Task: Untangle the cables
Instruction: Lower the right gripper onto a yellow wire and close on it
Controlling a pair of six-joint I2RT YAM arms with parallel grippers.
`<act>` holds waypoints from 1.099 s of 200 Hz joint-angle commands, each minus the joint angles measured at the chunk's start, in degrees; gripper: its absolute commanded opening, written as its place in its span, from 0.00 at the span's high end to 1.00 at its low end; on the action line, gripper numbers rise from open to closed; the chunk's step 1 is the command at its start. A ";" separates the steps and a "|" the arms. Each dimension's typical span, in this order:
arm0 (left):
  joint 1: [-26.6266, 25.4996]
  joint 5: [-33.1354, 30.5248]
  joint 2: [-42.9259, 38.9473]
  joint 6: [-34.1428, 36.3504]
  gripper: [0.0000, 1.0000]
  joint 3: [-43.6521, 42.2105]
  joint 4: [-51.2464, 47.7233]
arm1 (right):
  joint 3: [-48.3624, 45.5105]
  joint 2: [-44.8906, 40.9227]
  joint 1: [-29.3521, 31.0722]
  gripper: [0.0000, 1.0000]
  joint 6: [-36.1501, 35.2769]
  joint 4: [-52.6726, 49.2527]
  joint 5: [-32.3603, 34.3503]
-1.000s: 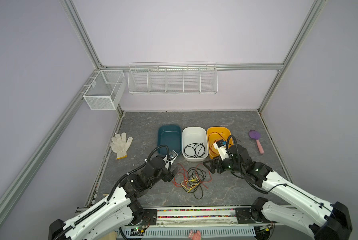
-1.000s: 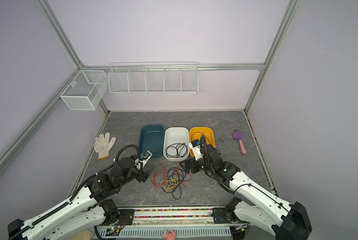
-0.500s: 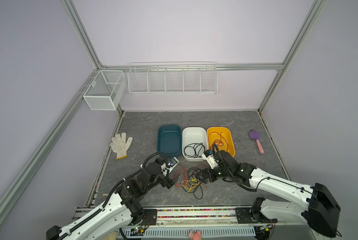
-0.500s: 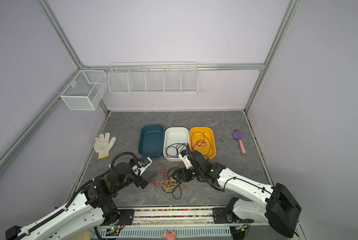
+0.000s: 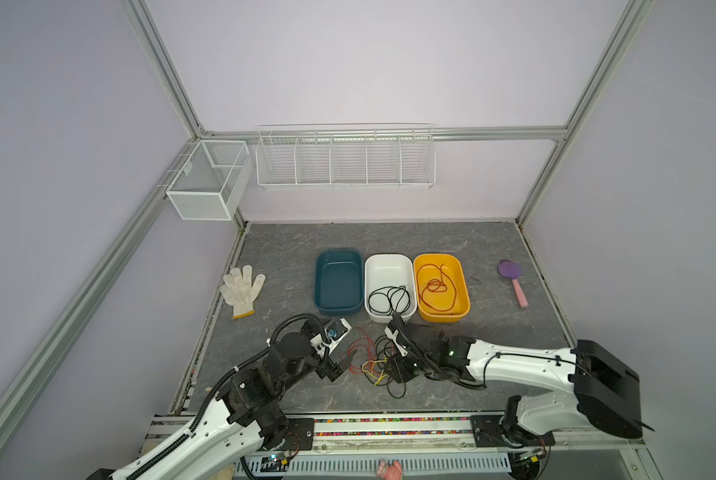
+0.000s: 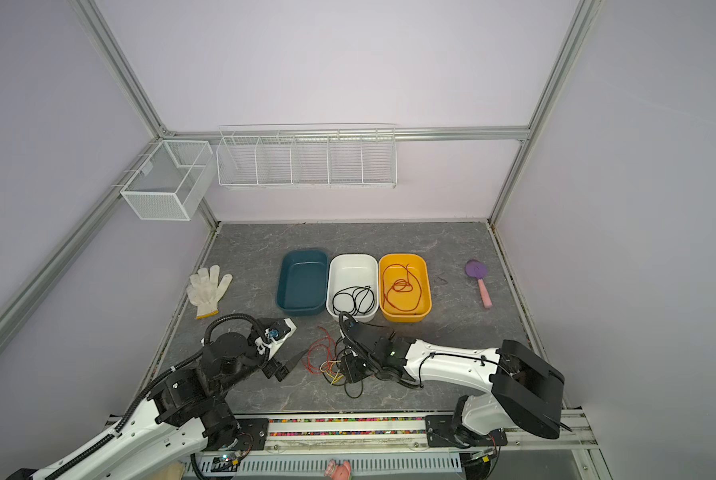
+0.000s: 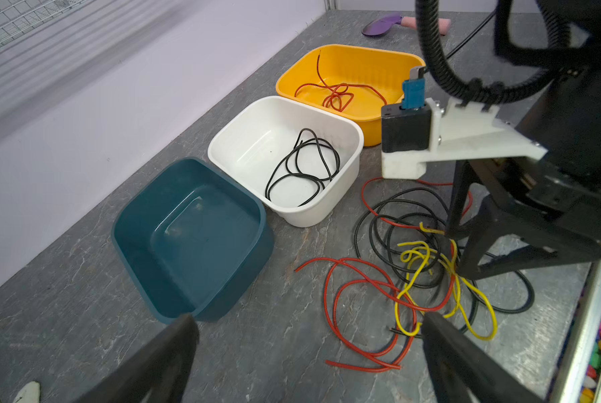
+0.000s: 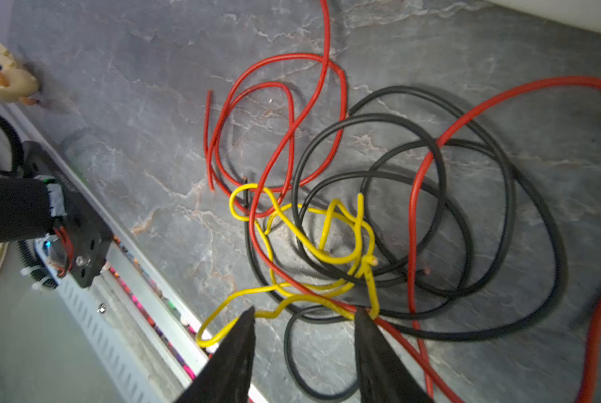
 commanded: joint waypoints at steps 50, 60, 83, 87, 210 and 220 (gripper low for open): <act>-0.18 0.32 -0.36 -0.02 0.00 -0.17 -1.42 | 5.51 -0.50 8.11 0.33 11.44 -6.80 11.02; -0.16 0.45 -0.28 -0.05 0.00 -0.15 -1.40 | 5.79 0.19 8.61 0.31 15.18 -7.24 10.27; -0.18 0.59 -0.27 -0.02 0.00 -0.07 -1.46 | 6.02 1.43 10.58 0.30 21.60 -7.53 10.56; -0.16 0.59 -0.35 0.00 0.00 -0.06 -1.46 | 6.02 1.58 11.00 0.29 22.40 -7.41 10.86; -0.43 2.18 -0.12 1.14 0.00 -0.34 -1.79 | 8.20 7.70 12.21 0.53 26.99 -5.86 11.37; -0.43 2.17 0.07 1.17 0.00 -0.26 -1.75 | 7.87 7.56 12.22 0.57 27.16 -5.85 11.55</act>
